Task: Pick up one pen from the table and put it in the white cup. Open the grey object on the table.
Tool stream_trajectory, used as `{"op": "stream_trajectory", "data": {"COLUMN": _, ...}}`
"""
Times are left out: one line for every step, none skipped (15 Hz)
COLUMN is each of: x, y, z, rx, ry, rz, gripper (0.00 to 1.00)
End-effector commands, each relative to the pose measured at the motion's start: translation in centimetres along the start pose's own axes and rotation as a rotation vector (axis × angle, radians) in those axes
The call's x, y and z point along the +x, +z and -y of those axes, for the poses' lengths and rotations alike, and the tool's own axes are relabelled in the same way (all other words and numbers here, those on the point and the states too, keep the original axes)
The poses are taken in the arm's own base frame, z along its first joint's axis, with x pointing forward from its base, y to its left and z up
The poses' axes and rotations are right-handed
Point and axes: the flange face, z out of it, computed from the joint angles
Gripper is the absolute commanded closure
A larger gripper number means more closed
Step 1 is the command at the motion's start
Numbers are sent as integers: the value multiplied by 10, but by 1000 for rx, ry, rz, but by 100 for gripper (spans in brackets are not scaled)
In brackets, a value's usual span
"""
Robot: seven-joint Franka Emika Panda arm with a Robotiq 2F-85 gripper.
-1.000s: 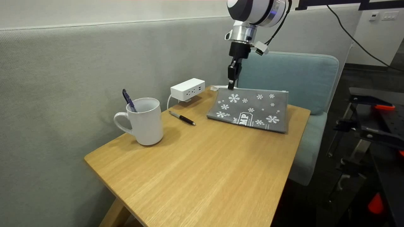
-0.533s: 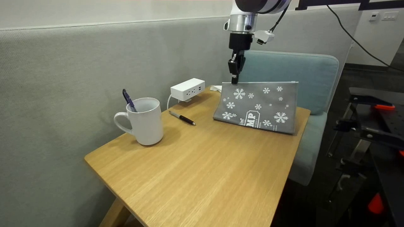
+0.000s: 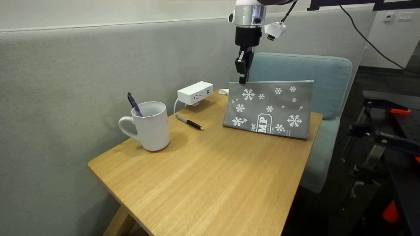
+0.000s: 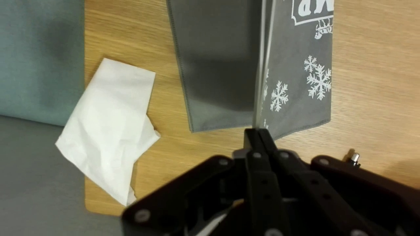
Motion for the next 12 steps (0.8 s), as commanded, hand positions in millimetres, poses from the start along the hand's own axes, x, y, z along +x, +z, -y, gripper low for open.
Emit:
{"op": "stream_trajectory", "data": {"x": -16, "y": -18, "z": 13, "rx": -16, "ry": -34, "rz": -21, "gripper": 100}}
{"op": "stream_trajectory", "data": {"x": -18, "y": -20, "z": 15, "rx": -18, "ry": -44, "rz": -21, "gripper": 100}}
{"op": "stream_trajectory", "data": {"x": -20, "y": -22, "z": 17, "rx": -21, "ry": -50, "rz": -24, "gripper": 100}}
{"op": "stream_trajectory", "data": {"x": -22, "y": -25, "z": 20, "rx": -24, "ry": -56, "rz": -29, "gripper": 100}}
{"op": "stream_trajectory", "data": {"x": -24, "y": -26, "z": 21, "rx": -25, "ry": -63, "rz": -33, "gripper": 100}}
{"op": "stream_trajectory", "data": {"x": -26, "y": -28, "z": 22, "rx": -24, "ry": -68, "rz": -40, "gripper": 100}}
{"op": "stream_trajectory", "data": {"x": -14, "y": -17, "z": 17, "rx": -12, "ry": -54, "rz": -12, "gripper": 100}}
{"op": "stream_trajectory", "data": {"x": -15, "y": -17, "z": 17, "rx": -12, "ry": -55, "rz": -13, "gripper": 98}}
{"op": "stream_trajectory", "data": {"x": -15, "y": -17, "z": 17, "rx": -12, "ry": -55, "rz": -12, "gripper": 98}}
{"op": "stream_trajectory", "data": {"x": -15, "y": -16, "z": 17, "rx": -11, "ry": -55, "rz": -10, "gripper": 98}}
{"op": "stream_trajectory", "data": {"x": -15, "y": -15, "z": 17, "rx": -11, "ry": -54, "rz": -9, "gripper": 98}}
{"op": "stream_trajectory", "data": {"x": -15, "y": -14, "z": 17, "rx": -11, "ry": -54, "rz": -8, "gripper": 100}}
